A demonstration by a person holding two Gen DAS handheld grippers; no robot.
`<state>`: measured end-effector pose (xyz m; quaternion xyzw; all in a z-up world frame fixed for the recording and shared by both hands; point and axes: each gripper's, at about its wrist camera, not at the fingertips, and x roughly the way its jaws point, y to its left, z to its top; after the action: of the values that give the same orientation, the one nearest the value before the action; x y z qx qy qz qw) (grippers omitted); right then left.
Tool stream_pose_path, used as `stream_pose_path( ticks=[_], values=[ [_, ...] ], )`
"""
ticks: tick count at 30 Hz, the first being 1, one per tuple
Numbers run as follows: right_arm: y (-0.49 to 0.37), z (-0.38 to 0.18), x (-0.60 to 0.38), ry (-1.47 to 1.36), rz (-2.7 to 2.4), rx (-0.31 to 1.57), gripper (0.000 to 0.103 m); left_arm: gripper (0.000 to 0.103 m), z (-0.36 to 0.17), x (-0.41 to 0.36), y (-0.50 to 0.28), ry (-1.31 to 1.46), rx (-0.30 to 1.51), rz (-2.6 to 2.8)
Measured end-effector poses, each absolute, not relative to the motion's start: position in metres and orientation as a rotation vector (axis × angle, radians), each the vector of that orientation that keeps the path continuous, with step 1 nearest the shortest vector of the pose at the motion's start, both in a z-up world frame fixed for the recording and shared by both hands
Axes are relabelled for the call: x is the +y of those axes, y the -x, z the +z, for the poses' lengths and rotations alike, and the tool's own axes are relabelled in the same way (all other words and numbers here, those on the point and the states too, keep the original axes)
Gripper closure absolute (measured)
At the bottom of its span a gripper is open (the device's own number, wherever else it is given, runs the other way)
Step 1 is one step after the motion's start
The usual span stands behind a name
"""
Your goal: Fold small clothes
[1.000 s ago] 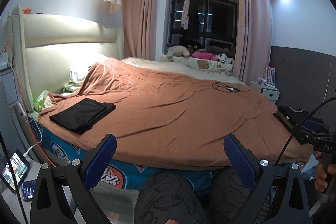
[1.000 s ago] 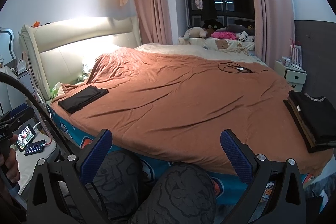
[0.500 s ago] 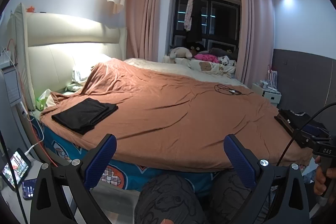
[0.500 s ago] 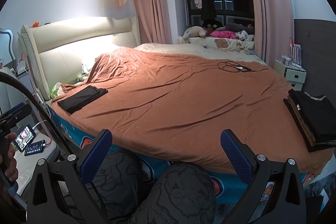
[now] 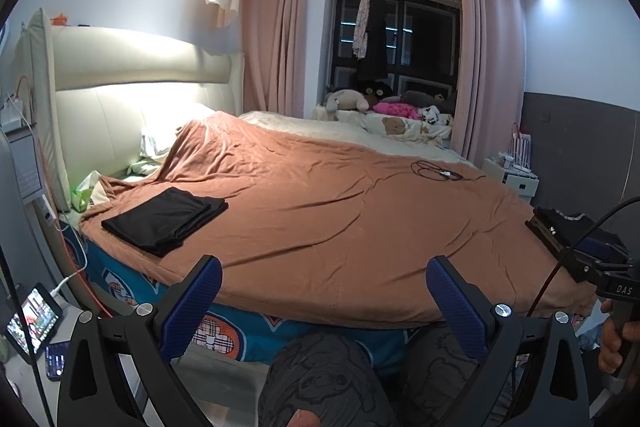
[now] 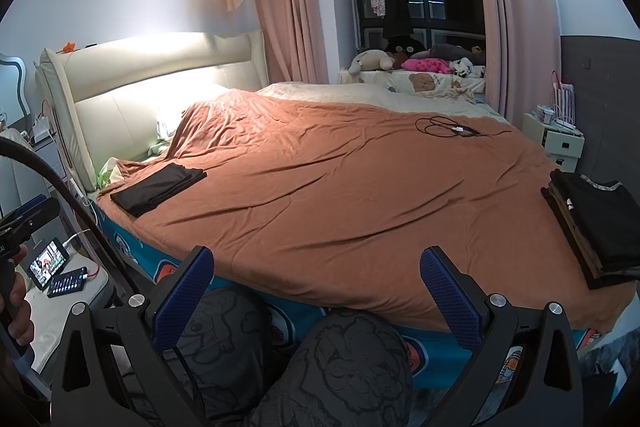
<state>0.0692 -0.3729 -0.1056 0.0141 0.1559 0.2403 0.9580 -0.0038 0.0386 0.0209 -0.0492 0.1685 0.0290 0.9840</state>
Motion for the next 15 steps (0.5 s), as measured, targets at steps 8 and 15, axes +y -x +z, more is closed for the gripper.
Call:
stream_pose_path(
  ticks=[8,15],
  values=[
    [-0.0698,-0.1051,-0.3728,-0.026,0.489,0.317,0.0,0.0,0.0207,0.0375,0.0057,0.094,0.34,0.055],
    [-0.0709,-0.1053,-0.3722,-0.025,0.49,0.322,0.0,0.0,0.0212,0.0417,0.0054,0.101,0.339,0.079]
  ],
)
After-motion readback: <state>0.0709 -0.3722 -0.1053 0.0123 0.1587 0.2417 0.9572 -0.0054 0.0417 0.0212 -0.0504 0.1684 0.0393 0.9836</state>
